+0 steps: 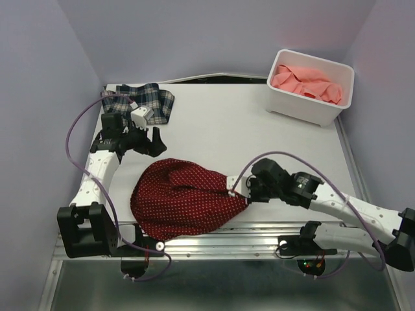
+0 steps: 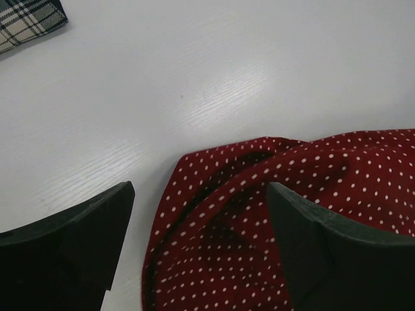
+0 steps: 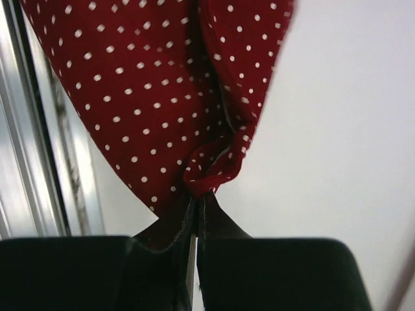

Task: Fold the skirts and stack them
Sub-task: Flatten the skirt out

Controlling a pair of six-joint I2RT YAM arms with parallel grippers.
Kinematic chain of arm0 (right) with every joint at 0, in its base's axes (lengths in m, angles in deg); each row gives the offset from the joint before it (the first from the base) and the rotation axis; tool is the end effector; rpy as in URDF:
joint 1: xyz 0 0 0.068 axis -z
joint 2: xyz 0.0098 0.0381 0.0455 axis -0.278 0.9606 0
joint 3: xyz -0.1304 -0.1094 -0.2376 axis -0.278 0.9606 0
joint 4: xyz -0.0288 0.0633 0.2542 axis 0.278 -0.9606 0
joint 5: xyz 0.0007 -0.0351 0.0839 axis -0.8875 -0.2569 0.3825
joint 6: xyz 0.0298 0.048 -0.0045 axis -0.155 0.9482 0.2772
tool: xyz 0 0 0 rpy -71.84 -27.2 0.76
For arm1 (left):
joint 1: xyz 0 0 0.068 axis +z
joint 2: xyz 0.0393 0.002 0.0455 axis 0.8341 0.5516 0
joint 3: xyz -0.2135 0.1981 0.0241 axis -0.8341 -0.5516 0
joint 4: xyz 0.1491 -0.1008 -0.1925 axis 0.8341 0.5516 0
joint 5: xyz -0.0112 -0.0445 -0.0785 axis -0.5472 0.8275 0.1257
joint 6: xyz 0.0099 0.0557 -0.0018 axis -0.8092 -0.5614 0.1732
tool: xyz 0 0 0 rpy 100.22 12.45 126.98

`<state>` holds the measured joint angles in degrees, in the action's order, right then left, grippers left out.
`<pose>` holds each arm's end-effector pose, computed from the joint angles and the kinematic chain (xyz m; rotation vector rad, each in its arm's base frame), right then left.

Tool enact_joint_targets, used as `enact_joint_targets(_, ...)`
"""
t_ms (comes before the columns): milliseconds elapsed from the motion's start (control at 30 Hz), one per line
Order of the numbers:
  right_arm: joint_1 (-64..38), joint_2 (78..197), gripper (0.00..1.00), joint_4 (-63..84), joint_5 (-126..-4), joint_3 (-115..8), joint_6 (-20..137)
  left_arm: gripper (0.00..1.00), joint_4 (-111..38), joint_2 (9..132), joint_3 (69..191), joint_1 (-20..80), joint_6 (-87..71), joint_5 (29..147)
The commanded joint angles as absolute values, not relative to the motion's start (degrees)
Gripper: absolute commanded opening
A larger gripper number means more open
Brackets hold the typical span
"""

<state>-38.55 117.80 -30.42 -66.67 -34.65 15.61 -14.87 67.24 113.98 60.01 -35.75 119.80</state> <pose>0.1195 0.1756 0.3206 -1.7357 1.6381 0.2750 0.2729 -0.0089 0.3123 0.5977 1.9928 -0.5552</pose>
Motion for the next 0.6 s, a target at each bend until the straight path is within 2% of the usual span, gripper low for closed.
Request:
enact_joint_targets(0, -37.5, 116.1, 0.01, -22.4, -70.5, -16.1, 10.5, 0.94, -14.4, 66.0, 111.9, 59.3, -42.0, 120.5)
enact_joint_targets(133, -34.8, 119.1, 0.01, -16.0, -68.1, -12.1, 11.7, 0.9, -12.2, 66.5, 111.3, 53.7, -46.0, 112.9)
enact_joint_targets(233, -29.9, 124.2, 0.01, -15.9, -65.0, -18.7, 17.3, 0.89, -12.0, 64.4, 108.3, 46.2, -48.8, 110.9)
enact_joint_targets(333, -26.8, 126.4, 0.01, -16.0, -61.9, -21.8, 21.3, 0.87, -11.9, 63.1, 107.5, 42.8, -50.5, 110.1)
enact_joint_targets(467, -23.9, 126.7, 0.01, -16.0, -59.4, -25.1, 24.7, 0.78, -12.0, 62.9, 105.9, 39.3, -53.9, 108.7)
enact_joint_targets(567, -22.7, 126.5, 0.01, -16.0, -59.0, -25.9, 26.0, 0.75, -10.0, 60.9, 104.0, 35.4, -64.6, 107.6)
